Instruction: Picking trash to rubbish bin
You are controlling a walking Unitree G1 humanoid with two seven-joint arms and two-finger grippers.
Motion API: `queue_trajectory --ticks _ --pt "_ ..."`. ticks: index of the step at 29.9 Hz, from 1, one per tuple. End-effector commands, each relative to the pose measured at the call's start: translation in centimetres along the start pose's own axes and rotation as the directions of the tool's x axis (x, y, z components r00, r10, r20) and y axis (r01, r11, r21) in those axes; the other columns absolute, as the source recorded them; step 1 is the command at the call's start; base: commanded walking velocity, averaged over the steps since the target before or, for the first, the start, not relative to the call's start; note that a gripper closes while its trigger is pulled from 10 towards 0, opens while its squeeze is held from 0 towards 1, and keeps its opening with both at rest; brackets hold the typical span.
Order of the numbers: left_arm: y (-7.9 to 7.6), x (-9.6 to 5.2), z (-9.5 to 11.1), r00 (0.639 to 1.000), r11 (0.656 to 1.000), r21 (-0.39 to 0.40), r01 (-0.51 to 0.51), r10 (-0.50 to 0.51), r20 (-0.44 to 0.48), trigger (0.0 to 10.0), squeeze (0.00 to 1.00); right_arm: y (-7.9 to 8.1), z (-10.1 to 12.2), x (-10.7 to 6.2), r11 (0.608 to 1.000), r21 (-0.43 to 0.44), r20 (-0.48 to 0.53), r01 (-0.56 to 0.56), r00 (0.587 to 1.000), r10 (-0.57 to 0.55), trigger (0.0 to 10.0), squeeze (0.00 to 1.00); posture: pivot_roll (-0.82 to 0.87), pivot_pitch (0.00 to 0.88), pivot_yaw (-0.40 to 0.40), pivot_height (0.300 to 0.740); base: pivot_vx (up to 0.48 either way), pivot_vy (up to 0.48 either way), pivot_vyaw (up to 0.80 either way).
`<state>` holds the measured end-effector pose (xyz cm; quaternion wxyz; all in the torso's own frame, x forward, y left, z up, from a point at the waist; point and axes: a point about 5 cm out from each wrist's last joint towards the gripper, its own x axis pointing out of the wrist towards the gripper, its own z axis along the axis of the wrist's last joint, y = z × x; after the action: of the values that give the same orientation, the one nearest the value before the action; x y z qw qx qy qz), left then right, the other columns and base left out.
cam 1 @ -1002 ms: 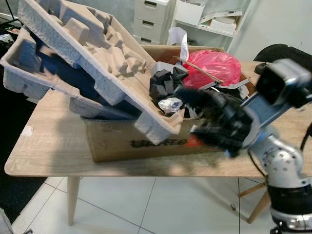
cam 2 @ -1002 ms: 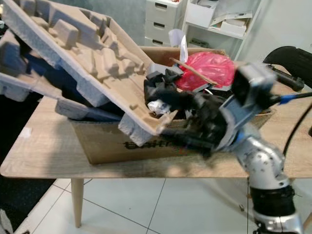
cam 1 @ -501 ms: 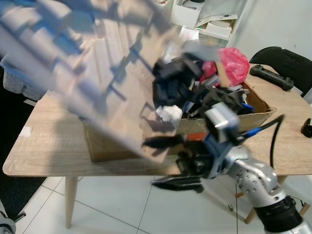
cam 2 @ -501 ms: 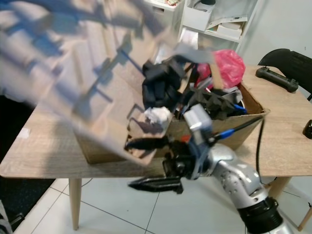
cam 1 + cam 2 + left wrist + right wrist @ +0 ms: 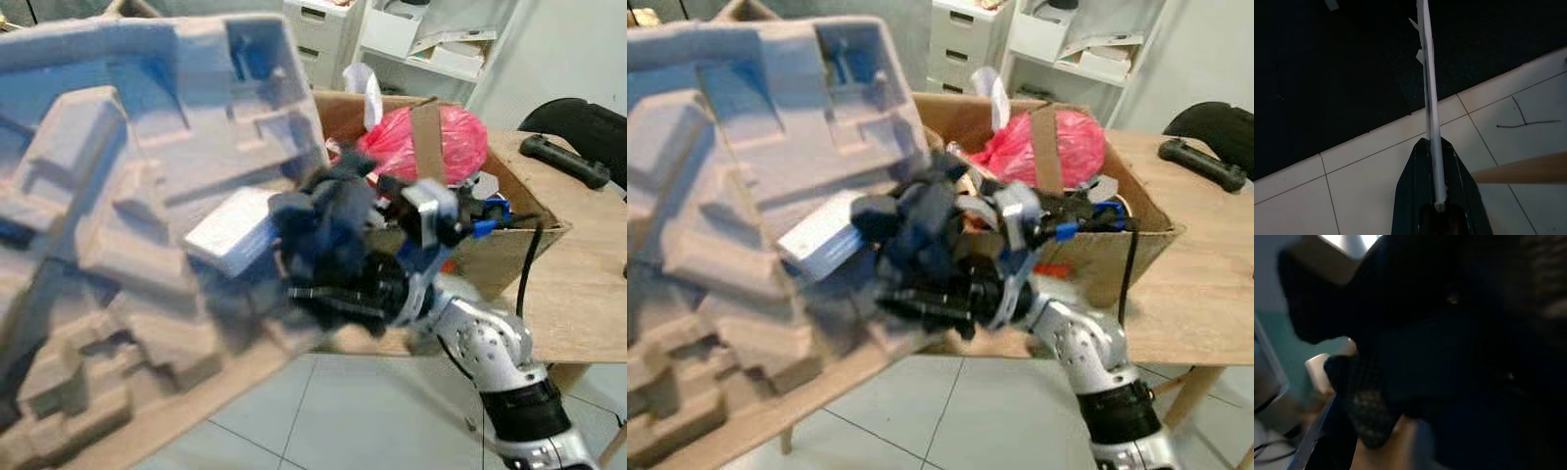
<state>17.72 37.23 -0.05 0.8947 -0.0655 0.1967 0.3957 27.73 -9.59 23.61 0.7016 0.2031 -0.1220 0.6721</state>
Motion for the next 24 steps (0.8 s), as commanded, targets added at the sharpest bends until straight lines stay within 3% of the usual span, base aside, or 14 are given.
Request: queue_trajectory --ticks 1,16,21,24 --pt "0.6 -0.2 -0.4 1.0 1.0 0.017 -0.01 0.01 -0.013 10.0 0.0 -0.8 0.8 -0.5 0.994 -0.053 0.034 0.095 0.995 -0.093 10.0 0.0 0.21 0.115 -0.091 0.74 0.0 0.0 0.0" --pt "0.7 -0.4 -0.7 1.0 1.0 0.01 -0.007 0.007 -0.011 10.0 0.0 -2.2 1.2 -0.6 0.979 -0.058 0.079 0.196 0.978 -0.191 10.0 0.0 0.21 0.121 -0.099 0.74 0.0 0.0 0.0" --pt "0.6 0.2 1.5 0.995 0.997 -0.058 0.043 -0.037 0.092 10.0 0.0 -2.6 1.3 -0.7 0.974 -0.061 0.088 0.22 0.973 -0.214 10.0 0.0 0.2 0.121 -0.101 0.74 0.0 0.0 0.0" --pt "1.7 0.6 3.7 0.984 0.995 -0.094 0.02 -0.003 0.181 10.0 0.0 -2.7 1.4 -0.5 0.973 -0.061 0.099 0.223 0.971 -0.217 10.0 0.0 0.21 0.12 -0.102 0.74 0.0 0.0 0.0"
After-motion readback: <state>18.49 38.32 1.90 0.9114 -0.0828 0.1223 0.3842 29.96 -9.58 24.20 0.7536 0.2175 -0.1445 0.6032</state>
